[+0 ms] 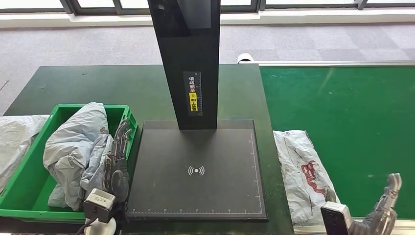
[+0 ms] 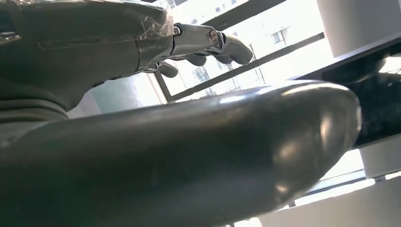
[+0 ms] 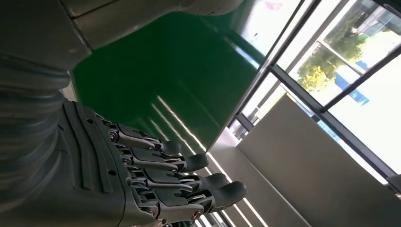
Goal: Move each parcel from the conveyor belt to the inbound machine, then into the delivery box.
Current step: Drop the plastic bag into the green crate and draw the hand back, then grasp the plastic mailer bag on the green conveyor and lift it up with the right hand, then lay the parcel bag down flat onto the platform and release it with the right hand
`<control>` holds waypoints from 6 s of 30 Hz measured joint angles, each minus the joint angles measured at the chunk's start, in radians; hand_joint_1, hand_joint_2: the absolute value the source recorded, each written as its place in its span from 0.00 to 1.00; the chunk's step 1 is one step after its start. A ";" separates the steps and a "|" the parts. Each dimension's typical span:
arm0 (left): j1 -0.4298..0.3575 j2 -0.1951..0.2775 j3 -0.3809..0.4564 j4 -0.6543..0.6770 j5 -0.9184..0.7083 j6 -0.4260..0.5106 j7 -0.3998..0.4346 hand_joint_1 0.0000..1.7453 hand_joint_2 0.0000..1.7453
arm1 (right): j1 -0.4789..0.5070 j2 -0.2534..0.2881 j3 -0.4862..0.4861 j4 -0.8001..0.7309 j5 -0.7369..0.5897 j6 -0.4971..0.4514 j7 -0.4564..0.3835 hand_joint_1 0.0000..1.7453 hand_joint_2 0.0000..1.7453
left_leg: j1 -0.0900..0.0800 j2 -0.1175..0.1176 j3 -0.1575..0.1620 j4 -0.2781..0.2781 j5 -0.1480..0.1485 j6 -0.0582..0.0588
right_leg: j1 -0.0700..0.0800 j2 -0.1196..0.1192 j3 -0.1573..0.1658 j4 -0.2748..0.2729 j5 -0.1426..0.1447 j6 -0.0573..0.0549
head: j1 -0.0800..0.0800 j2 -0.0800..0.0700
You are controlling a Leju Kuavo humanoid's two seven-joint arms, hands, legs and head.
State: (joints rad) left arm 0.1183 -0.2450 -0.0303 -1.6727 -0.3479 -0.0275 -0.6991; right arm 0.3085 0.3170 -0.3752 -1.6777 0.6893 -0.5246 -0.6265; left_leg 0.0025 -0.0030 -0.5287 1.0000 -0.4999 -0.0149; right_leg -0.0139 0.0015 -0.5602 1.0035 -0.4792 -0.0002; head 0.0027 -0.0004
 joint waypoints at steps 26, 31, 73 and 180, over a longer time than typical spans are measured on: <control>0.019 0.009 -0.060 0.017 -0.081 0.041 -0.001 0.00 0.00 | -0.088 0.019 -0.200 0.176 0.065 0.075 0.039 0.00 1.00 | 0.000 0.000 0.000 0.000 0.000 0.000 | 0.000 0.000 0.000 0.000 0.000 0.000 | 0.000 0.000; 0.020 0.010 -0.061 0.017 -0.081 0.041 -0.001 0.00 0.00 | -0.089 0.019 -0.206 0.187 0.065 0.075 0.039 0.00 1.00 | 0.000 0.000 0.000 0.000 0.000 0.000 | 0.000 0.000 0.000 0.000 0.000 0.000 | 0.000 0.000; 0.022 0.004 -0.067 0.024 -0.114 0.053 0.018 0.00 0.00 | -0.361 -0.099 -0.227 0.803 0.178 0.057 0.154 0.00 1.00 | 0.000 0.003 -0.004 0.002 0.002 0.002 | 0.000 0.002 -0.003 0.000 0.003 0.004 | 0.000 0.000; 0.018 0.000 -0.055 0.048 -0.099 0.080 0.000 0.00 0.00 | 0.112 -0.095 0.423 -0.385 -0.069 -0.173 -0.075 1.00 1.00 | 0.001 0.002 -0.005 0.002 0.000 0.004 | 0.001 0.002 0.001 -0.001 0.002 0.004 | 0.000 0.000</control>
State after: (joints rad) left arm 0.1367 -0.2453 -0.0854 -1.6249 -0.4467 0.0527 -0.6992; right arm 0.4202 0.2215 0.0476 -2.0630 0.6205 -0.6981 -0.7018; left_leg 0.0031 -0.0008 -0.5342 1.0022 -0.4998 -0.0114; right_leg -0.0132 0.0030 -0.5597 1.0021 -0.4775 0.0041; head 0.0027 -0.0004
